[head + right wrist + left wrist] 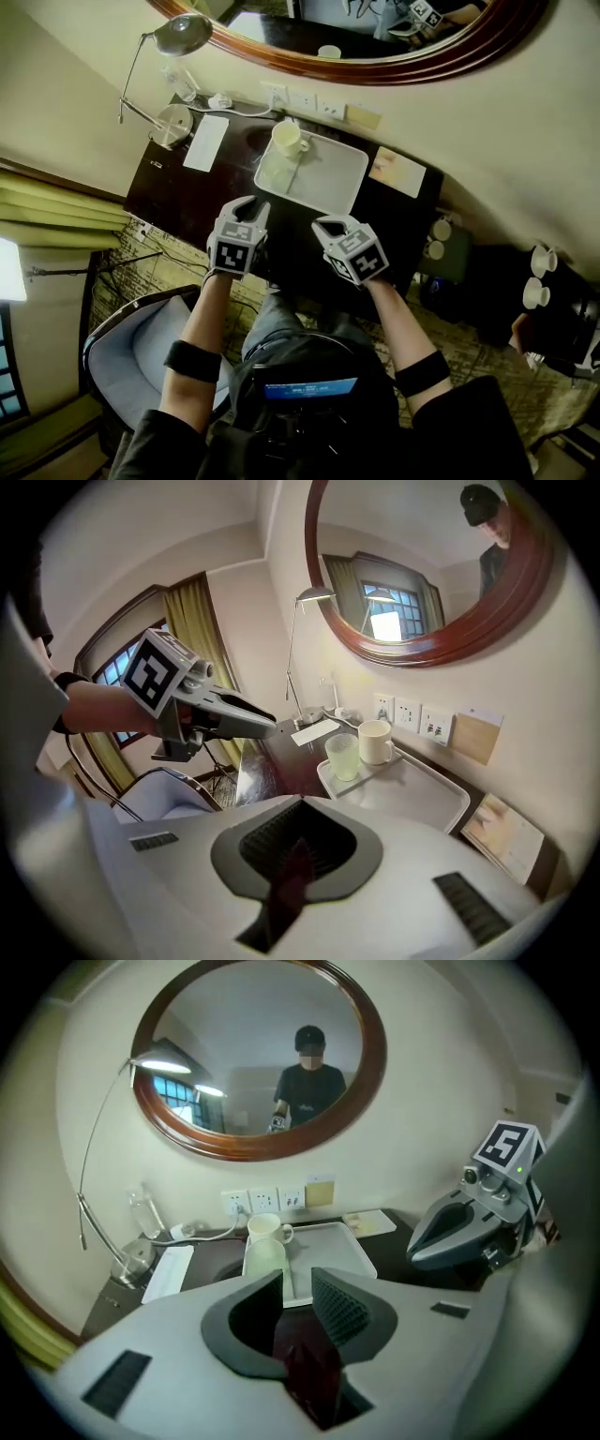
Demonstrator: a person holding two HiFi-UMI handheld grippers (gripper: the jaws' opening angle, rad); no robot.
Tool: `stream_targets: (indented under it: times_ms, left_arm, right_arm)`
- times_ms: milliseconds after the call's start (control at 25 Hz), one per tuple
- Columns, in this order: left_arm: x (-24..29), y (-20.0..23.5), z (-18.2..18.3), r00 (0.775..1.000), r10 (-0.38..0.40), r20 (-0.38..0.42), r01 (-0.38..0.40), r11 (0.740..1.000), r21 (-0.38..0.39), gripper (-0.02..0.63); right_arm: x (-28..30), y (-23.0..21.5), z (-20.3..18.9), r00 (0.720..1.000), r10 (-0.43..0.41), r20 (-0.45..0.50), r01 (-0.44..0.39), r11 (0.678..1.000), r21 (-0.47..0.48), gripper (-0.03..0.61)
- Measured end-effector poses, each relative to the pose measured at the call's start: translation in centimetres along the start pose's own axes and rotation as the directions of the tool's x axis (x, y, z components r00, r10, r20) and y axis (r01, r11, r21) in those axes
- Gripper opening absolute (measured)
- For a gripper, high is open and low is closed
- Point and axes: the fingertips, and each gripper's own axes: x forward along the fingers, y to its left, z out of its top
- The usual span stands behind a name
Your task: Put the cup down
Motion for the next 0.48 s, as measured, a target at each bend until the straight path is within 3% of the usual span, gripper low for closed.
stream_targets:
  times_ms: [120,240,480]
  left_arm:
    - [-2.2,-0.8,-0.3,0.998,0.041,0.043,-0.038,0.996,-0.078,0.007]
    - [-3.9,-1.6,-0.9,0.995,0.067,0.070,-0.056,0.988,-0.147,0.000]
    - [-6.1,-3.9,-2.7,0.994,0.076,0.084,-0.056,0.975,-0.213,0.000]
  right_arm:
    - [-1.7,0.1,-0.5,1.000,-0.005,-0.004,0.005,1.000,-0.009,0.003]
    - [-2.9,-0.2,-1.3,1.000,-0.017,0.003,0.017,1.000,-0.024,0.003]
    - [-4.6,-0.6,-2.8,0.999,-0.032,0.027,0.032,0.999,-0.024,0.003]
